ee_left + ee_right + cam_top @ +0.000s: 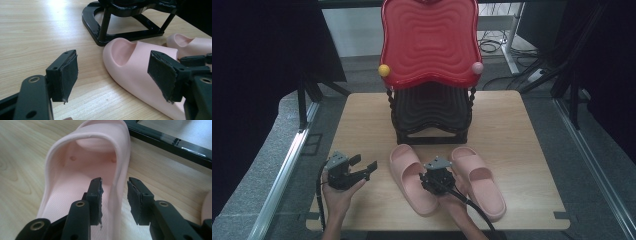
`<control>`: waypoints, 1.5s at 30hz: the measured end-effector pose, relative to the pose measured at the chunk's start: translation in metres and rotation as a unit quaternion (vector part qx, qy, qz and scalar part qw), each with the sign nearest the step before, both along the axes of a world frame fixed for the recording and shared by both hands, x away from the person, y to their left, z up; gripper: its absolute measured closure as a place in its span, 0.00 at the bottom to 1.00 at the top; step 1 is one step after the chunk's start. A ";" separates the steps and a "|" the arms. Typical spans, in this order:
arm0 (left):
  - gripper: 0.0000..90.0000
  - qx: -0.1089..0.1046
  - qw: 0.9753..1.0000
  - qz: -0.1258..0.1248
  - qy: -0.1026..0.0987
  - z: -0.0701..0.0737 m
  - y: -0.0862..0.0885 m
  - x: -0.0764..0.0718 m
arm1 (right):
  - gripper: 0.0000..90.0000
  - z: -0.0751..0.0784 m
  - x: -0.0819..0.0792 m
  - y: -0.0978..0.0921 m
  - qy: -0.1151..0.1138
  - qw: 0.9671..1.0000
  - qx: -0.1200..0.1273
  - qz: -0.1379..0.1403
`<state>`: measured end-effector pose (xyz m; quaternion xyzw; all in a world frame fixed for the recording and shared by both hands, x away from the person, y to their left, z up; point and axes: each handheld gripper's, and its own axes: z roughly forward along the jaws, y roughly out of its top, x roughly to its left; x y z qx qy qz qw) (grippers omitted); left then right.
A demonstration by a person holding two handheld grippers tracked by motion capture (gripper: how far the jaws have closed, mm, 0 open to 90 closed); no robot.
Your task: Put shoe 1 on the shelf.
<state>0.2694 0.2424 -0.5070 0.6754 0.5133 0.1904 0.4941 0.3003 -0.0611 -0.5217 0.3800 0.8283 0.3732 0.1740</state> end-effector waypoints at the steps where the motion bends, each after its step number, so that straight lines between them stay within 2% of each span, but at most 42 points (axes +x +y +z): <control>1: 0.27 -0.001 1.000 0.001 0.000 0.000 0.001 0.000 | 0.72 -0.001 0.002 0.001 0.002 1.000 0.003 -0.001; 9: 0.27 -0.004 1.000 0.005 -0.001 0.000 0.005 -0.001 | 0.74 -0.007 0.015 0.008 -0.005 1.000 0.003 -0.025; 15: 0.27 -0.005 1.000 0.006 0.001 -0.001 0.006 -0.001 | 0.77 -0.010 0.023 0.014 -0.003 1.000 0.011 -0.028; 19: 0.27 -0.005 1.000 0.006 0.000 -0.001 0.007 -0.001 | 0.84 -0.016 0.028 0.017 0.002 0.999 0.023 -0.035; 24: 0.27 -0.006 1.000 0.008 0.001 -0.002 0.008 -0.001 | 0.90 -0.018 0.027 0.019 -0.008 0.998 0.031 -0.048; 32: 0.27 -0.004 1.000 0.010 0.002 -0.002 0.009 -0.001 | 0.92 -0.017 0.021 0.020 -0.022 0.998 0.030 -0.049; 36: 0.27 -0.003 1.000 0.010 0.002 -0.002 0.009 -0.001 | 0.93 -0.011 0.015 0.017 -0.030 0.998 0.037 -0.045; 45: 0.27 -0.002 1.000 0.012 0.004 -0.003 0.010 -0.001 | 0.93 0.007 -0.002 0.002 -0.058 0.995 0.070 -0.039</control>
